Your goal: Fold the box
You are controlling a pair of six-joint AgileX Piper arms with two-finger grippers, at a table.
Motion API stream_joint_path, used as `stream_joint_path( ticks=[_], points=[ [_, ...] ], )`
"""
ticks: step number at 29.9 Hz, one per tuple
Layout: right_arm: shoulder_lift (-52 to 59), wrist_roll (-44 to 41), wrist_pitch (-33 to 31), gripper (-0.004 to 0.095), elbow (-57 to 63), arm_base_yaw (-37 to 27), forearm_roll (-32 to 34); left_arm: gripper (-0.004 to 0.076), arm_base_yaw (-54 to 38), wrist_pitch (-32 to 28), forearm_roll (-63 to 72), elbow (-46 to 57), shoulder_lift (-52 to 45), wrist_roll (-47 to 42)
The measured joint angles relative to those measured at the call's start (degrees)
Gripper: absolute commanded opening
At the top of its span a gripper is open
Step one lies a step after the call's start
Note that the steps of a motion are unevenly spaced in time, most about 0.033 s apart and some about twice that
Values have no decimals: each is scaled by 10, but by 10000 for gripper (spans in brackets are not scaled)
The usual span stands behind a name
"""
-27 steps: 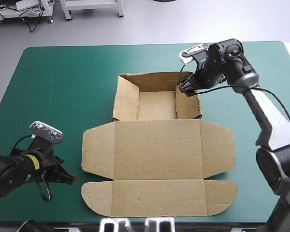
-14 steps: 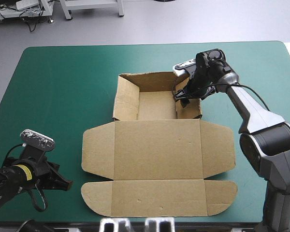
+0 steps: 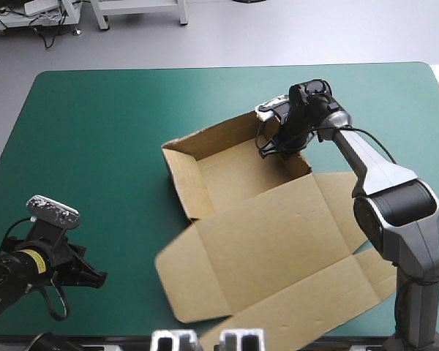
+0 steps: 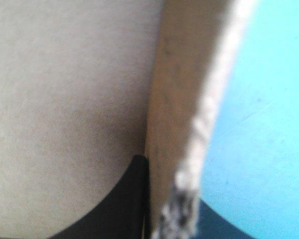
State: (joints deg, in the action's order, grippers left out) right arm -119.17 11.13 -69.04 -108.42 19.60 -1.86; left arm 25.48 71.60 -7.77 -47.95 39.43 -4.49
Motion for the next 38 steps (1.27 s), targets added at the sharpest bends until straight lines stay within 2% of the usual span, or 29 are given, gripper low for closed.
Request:
stream_joint_path(
  ticks=[6,11,14,17,22,25,28,29,31,36,38],
  points=[
    [-3,22,-5,-24,-71,-47,58,-10,0,0,-2,0,0,0],
    [-3,26,16,-24,-129,-150,79,-10,0,0,-4,0,0,0],
    [-3,27,39,-24,-137,-237,83,-10,0,0,-4,0,0,0],
    [-6,27,51,-24,-137,-319,57,-10,0,0,-4,0,0,0],
    [-32,71,47,-24,-138,-434,-53,-10,0,0,-5,0,0,-1],
    [-55,95,43,-22,-138,-471,-103,-10,0,0,-5,0,0,-1],
    [-70,113,44,-5,-138,-483,-123,-10,0,0,-5,0,0,-1],
    [-71,119,46,23,-138,-484,-124,-10,0,0,-5,0,0,-1],
    [-71,133,54,158,-138,-486,-129,-10,0,0,-5,0,0,-1],
    [-71,165,58,696,-138,-486,-140,-10,0,0,-5,0,0,-2],
    [-70,158,62,791,-138,-487,-140,-10,0,0,-5,0,0,-2]
  ],
)
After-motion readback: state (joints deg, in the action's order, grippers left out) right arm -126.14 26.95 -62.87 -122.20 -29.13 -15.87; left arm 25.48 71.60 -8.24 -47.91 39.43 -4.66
